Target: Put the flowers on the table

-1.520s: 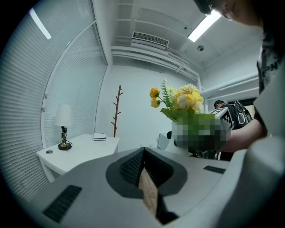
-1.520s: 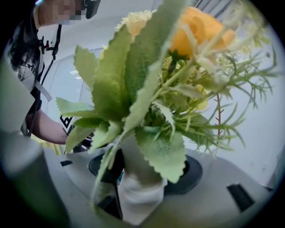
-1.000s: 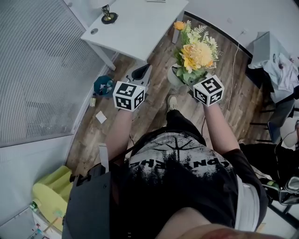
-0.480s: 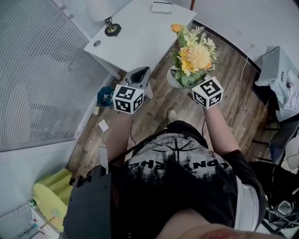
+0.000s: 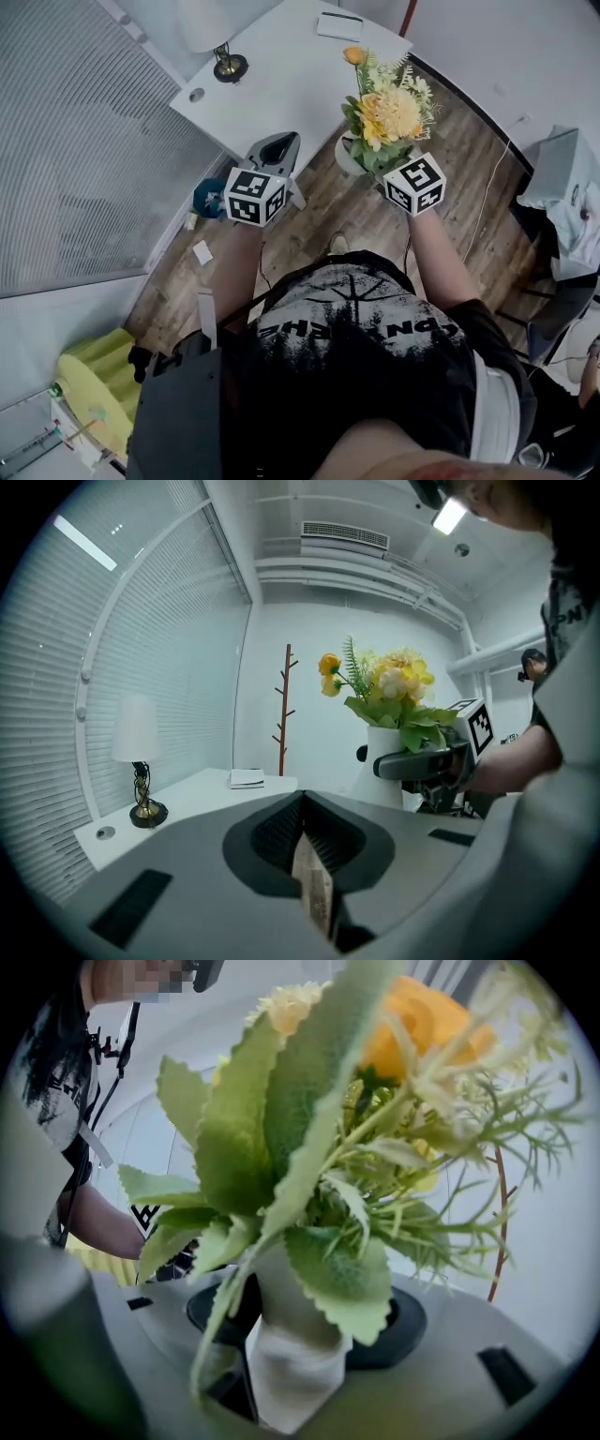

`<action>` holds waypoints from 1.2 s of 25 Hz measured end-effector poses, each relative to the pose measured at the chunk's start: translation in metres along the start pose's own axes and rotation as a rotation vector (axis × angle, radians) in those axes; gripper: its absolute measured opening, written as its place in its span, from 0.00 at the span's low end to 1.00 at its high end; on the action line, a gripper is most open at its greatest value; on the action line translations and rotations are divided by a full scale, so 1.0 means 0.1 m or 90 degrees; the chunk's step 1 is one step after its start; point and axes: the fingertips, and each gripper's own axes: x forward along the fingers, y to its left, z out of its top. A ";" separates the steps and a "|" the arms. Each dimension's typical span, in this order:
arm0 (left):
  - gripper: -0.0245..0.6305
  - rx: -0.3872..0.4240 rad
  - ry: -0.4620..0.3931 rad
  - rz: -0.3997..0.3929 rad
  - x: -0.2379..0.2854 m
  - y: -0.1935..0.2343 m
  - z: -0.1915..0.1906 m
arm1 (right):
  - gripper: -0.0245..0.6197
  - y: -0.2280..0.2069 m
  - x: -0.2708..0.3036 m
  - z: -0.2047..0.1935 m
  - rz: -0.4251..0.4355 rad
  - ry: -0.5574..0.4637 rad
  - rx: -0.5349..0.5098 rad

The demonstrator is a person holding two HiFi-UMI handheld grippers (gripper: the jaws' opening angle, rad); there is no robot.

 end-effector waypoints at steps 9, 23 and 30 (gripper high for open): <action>0.06 -0.016 -0.005 0.059 0.44 0.35 0.11 | 0.43 -0.47 0.41 -0.06 0.062 0.006 0.001; 0.06 -0.034 0.001 0.120 0.58 0.73 0.08 | 0.43 -0.78 0.85 -0.08 0.104 0.006 0.002; 0.06 -0.039 0.004 0.119 0.60 1.02 0.07 | 0.43 -0.79 1.15 -0.06 0.103 0.014 0.000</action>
